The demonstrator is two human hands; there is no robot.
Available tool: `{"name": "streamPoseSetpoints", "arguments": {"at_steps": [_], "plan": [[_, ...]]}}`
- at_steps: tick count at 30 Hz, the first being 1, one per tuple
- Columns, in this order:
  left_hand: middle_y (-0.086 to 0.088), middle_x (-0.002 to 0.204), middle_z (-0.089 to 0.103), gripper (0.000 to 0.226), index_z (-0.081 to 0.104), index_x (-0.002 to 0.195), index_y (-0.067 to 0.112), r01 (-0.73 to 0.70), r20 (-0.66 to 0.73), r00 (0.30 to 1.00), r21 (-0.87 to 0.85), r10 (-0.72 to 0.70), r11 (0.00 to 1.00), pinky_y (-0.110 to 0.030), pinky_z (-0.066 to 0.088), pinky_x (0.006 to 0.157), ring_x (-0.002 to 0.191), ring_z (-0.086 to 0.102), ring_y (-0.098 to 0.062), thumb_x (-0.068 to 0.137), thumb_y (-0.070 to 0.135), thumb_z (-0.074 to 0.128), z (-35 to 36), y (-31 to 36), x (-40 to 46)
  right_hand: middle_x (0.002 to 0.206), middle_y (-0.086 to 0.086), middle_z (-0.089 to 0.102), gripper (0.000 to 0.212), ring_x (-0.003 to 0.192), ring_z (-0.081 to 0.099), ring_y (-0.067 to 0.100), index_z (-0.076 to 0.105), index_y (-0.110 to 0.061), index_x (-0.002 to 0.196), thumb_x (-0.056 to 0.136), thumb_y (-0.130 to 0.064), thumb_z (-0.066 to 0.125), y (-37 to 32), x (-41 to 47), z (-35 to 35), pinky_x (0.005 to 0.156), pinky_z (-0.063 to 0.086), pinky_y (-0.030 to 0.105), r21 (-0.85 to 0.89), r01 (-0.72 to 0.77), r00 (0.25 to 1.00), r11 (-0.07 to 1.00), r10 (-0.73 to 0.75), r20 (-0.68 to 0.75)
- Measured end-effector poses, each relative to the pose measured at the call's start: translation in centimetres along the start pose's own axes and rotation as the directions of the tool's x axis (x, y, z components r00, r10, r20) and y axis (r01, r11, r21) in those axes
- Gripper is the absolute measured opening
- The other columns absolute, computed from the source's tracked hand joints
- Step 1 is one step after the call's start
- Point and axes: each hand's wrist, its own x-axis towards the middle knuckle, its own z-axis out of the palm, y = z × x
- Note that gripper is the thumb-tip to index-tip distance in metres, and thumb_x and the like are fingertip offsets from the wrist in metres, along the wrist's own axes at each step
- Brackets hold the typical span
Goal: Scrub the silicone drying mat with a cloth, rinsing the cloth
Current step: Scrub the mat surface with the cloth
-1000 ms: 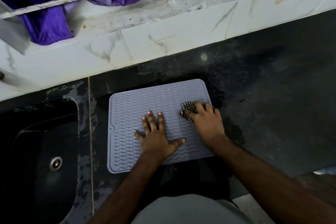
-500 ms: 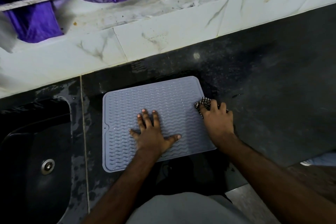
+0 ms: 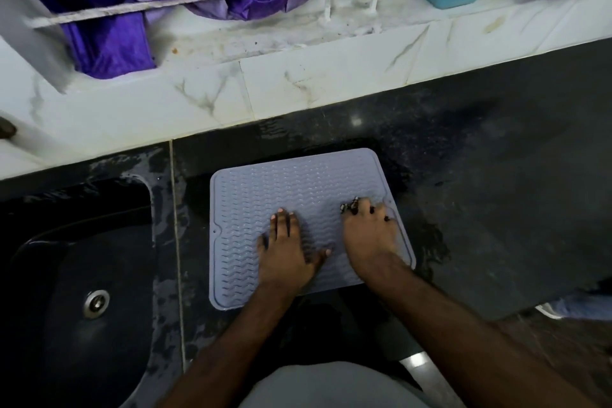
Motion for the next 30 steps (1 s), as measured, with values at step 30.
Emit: {"name": "streamPoseSetpoints", "arguments": {"at_steps": [30], "plan": [[-0.006,0.156,0.035,0.068,0.029,0.153,0.013,0.008,-0.196,0.981,0.030,-0.002,0.999,-0.039,0.026,0.120,0.143,0.034,-0.022,0.096,0.050,0.038,-2.1,-12.5,-6.5,0.149,0.006,0.032,0.071,0.132,0.034,0.031,0.032,-0.034,0.150,0.089,-0.026,0.067,-17.8,-2.7,1.9,0.102,0.041,0.050,-0.030,0.354,0.926,0.935,-0.355,-0.126]]}}
